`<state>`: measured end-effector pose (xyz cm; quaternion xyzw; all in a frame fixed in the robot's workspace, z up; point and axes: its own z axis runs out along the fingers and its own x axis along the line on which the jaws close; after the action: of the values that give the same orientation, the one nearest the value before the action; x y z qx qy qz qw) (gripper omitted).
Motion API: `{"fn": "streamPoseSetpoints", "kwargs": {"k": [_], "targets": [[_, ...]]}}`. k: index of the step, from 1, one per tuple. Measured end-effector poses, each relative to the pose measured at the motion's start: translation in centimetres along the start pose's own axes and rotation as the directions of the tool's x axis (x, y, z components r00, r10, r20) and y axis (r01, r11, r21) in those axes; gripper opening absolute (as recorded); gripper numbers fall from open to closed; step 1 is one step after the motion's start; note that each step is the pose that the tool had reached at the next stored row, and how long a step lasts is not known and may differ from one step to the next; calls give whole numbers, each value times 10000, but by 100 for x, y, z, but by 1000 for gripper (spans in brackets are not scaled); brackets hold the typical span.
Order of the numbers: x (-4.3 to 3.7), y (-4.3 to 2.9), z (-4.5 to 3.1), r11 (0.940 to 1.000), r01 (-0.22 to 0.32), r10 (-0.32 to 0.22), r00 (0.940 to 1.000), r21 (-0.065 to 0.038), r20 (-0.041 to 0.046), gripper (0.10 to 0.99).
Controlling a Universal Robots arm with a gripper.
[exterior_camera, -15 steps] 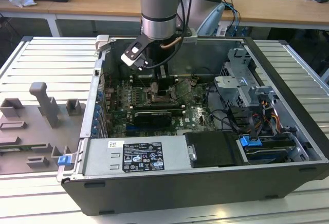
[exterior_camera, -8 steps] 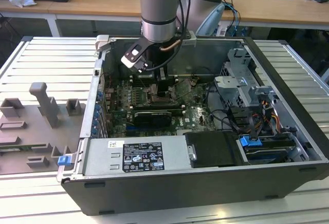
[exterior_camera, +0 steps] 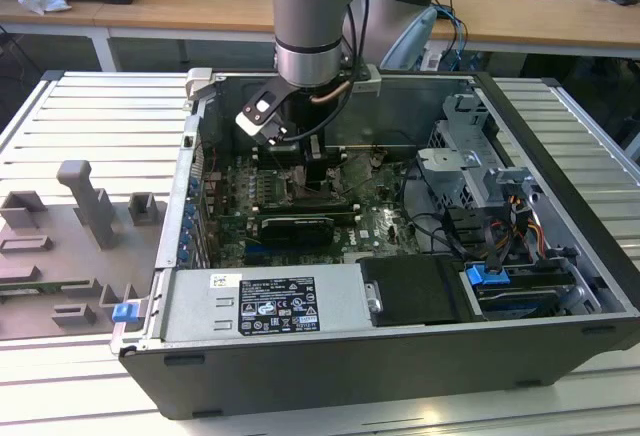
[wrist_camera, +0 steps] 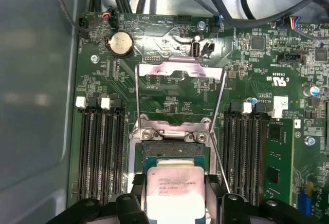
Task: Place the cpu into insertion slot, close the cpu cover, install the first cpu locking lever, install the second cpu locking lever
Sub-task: 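Place the cpu into insertion slot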
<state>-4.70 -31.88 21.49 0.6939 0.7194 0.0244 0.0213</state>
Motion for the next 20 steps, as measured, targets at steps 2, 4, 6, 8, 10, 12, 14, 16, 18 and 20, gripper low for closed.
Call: {"fn": "streamPoseSetpoints", "kwargs": {"k": [2, 4, 6, 8, 10, 12, 14, 16, 18, 20], "targets": [[16, 1, 26, 9999, -133, 133, 9999, 3, 10, 541], [23, 9, 44, 9999, -147, 147, 9999, 6, 8, 541], [23, 21, 65, 9999, -156, 156, 9999, 10, 10, 541], [25, 32, 80, 9996, -286, 286, 9996, 9, 19, 541], [30, 37, 95, 9989, -464, 464, 9989, 8, 31, 541], [35, 39, 108, 9983, -587, 587, 9983, 7, 41, 541], [36, 38, 125, 9980, -628, 628, 9980, 6, 43, 541], [36, 36, 145, 9980, -628, 628, 9980, 7, 44, 541], [35, 36, 156, 9980, -628, 628, 9980, 6, 54, 541], [35, 36, 161, 9980, -628, 628, 9980, 8, 65, 541]]}}
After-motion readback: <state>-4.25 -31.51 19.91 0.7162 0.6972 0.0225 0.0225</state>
